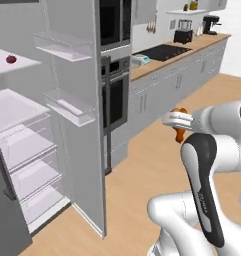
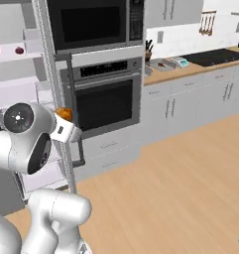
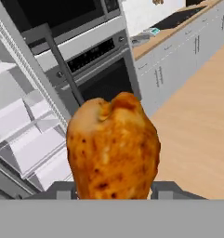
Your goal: Place one tomato and one chicken drumstick in each tupperware on the nearby counter, to pack two identical lunches.
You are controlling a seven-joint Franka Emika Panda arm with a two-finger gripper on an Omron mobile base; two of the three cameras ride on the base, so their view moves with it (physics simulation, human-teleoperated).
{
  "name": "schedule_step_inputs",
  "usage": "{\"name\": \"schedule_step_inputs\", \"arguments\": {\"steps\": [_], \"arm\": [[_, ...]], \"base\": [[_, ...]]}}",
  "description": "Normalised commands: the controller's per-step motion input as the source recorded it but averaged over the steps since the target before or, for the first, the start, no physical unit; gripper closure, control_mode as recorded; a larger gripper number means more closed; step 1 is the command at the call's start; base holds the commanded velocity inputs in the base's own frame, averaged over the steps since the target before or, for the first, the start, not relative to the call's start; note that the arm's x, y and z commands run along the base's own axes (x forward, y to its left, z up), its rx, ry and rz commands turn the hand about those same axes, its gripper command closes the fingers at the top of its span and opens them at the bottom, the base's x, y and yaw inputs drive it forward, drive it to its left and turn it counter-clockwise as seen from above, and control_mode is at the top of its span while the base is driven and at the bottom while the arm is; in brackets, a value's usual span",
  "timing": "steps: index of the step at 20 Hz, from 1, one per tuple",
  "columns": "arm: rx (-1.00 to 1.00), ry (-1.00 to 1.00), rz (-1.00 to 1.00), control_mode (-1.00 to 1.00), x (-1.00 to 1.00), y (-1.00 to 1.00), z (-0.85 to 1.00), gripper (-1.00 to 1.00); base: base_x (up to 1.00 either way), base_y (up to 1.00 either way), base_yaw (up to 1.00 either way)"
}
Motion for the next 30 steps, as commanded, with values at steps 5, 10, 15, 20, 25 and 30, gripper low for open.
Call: {"name": "schedule_step_inputs", "arguments": {"steps": [5, 10, 15, 20, 25, 30], "arm": [[0.00, 0.00, 0.00, 1.00, 0.00, 0.00, 0.00, 1.00], [0.00, 0.00, 0.00, 1.00, 0.00, 0.00, 0.00, 1.00], [0.00, 0.00, 0.00, 1.00, 0.00, 0.00, 0.00, 1.00], [0.00, 0.00, 0.00, 1.00, 0.00, 0.00, 0.00, 1.00], [0.00, 0.00, 0.00, 1.00, 0.00, 0.00, 0.00, 1.00], [0.00, 0.00, 0.00, 1.00, 0.00, 0.00, 0.00, 1.00]], "base": [[0.71, -0.51, -0.52], [1.00, -0.18, -0.30], [1.00, -0.05, -0.09], [1.00, 0.01, 0.05], [1.00, 0.00, 0.22], [1.00, 0.00, 0.34]]}}
